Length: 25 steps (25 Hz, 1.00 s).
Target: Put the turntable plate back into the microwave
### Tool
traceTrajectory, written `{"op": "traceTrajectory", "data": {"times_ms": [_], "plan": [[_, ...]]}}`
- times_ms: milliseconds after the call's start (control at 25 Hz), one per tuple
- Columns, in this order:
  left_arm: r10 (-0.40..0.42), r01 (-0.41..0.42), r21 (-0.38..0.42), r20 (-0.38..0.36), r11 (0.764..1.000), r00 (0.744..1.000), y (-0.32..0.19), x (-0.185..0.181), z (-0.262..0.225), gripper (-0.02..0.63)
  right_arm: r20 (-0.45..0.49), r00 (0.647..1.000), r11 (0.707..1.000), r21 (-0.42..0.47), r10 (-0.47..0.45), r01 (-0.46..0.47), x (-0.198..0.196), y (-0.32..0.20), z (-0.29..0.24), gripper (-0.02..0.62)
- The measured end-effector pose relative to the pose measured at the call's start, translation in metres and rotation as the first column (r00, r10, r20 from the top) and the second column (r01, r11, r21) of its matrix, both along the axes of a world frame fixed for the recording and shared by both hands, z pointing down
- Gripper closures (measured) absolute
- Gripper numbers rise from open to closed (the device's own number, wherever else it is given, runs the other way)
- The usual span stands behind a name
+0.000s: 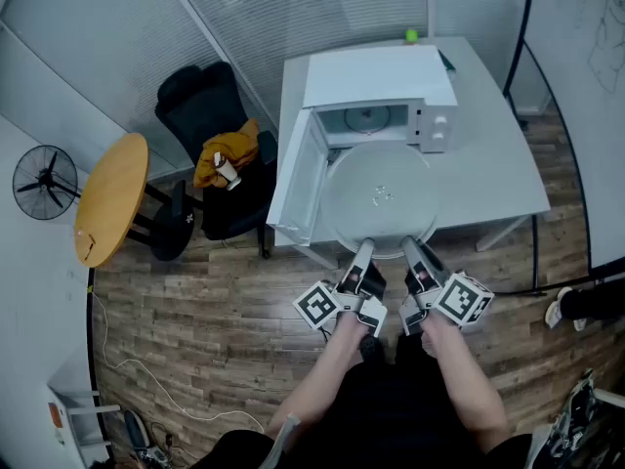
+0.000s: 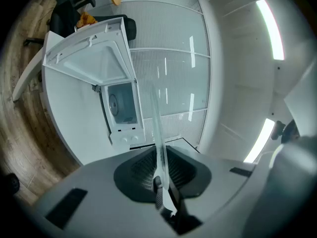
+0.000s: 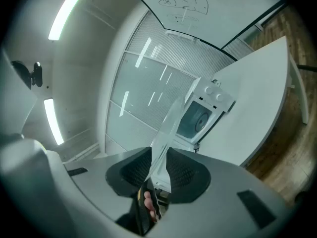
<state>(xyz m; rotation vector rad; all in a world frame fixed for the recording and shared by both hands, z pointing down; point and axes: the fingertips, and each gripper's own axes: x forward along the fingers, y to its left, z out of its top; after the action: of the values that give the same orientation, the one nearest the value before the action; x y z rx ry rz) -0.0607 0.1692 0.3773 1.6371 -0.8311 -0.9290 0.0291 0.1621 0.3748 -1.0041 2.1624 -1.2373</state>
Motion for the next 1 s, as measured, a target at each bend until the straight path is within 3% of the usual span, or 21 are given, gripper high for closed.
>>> {"op": "traceTrajectory", "data": {"times_ms": [240, 520, 1000], "plan": [[0.013, -0.014, 0.023, 0.039, 1.000, 0.999, 0.014, -0.008, -0.001, 0.560, -0.064, 0.998, 1.000, -0.012, -0.005, 0.004, -0.008, 0.014, 0.004, 0.485], [0.052, -0.055, 0.034, 0.090, 0.998, 0.995, 0.021, -0.016, 0.001, 0.558, -0.047, 0.998, 0.999, -0.012, 0.030, -0.031, -0.015, 0.023, 0.003, 0.489], [0.087, -0.087, -0.003, 0.066, 0.996, 0.994, 0.010, -0.027, 0.021, 0.552, -0.065, 0.996, 0.998, -0.020, 0.066, -0.068, -0.026, 0.014, 0.018, 0.494]]}}
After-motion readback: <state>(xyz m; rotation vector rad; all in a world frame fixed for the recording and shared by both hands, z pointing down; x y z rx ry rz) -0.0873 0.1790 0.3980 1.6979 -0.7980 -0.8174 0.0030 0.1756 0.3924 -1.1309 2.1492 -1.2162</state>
